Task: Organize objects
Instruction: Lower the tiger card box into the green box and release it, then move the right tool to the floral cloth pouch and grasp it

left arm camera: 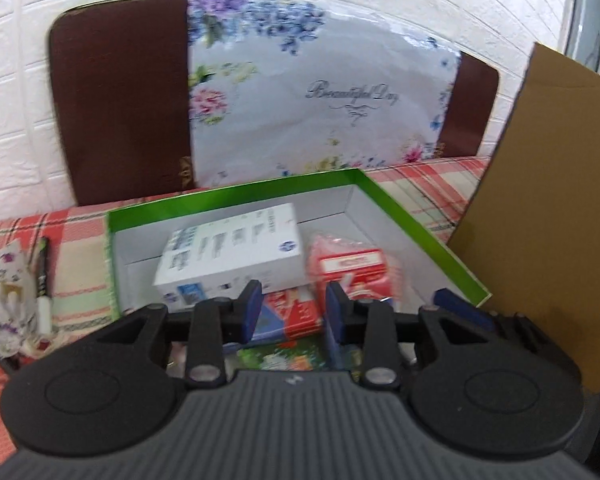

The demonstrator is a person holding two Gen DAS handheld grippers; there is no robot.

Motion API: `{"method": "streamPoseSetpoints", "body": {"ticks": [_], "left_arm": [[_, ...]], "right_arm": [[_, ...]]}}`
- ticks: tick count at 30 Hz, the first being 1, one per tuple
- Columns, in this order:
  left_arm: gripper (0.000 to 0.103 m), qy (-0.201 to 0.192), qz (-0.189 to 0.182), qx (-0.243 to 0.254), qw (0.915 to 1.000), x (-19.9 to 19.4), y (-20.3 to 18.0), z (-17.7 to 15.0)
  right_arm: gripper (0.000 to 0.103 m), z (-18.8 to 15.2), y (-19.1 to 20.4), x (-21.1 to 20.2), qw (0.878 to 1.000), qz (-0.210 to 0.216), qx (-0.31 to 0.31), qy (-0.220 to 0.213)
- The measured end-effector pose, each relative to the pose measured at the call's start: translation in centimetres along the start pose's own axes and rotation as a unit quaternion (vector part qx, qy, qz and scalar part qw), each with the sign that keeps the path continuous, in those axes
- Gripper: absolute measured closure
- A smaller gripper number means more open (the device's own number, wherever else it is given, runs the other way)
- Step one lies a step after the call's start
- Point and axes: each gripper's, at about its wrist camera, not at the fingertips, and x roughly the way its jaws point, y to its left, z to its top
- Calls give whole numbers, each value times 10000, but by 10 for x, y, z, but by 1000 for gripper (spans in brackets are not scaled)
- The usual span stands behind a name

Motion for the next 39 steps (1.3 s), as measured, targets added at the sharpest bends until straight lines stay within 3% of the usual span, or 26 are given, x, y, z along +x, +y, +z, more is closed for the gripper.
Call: {"method": "streamPoseSetpoints", "body": {"ticks": [4, 12, 18, 26, 28, 31, 35, 39], "left_arm": [[66, -62, 201, -260, 9994, -18, 22, -5], [59, -313, 1112, -294, 9929, -62, 75, -32], [55, -86, 1973, -733, 9776, -78, 147, -63], [49, 17, 2831, -1269, 9507, -80, 235, -105], [45, 62, 2845, -1470, 9473, -75, 252, -119], [32, -464, 2871, -1278, 9482, -77, 257, -139], [28, -682, 2610, -1529, 9507, -82, 265, -144], [26, -711, 2622, -1474, 9510, -77, 262, -142]], "right_arm": [[24, -2, 12, -12, 10000, 64, 2, -52], [24, 3, 41, -37, 9987, 366, -283, -206], [24, 4, 93, -44, 9922, 988, -744, -129], [24, -22, 176, -28, 9678, 1821, -1677, 459], [24, -27, 193, -15, 9629, 1886, -1836, 602], [24, -27, 212, 11, 9614, 1874, -1839, 818], [24, -13, 227, 63, 9683, 1583, -1677, 957], [24, -4, 246, 115, 9696, 1433, -1538, 1255]]}}
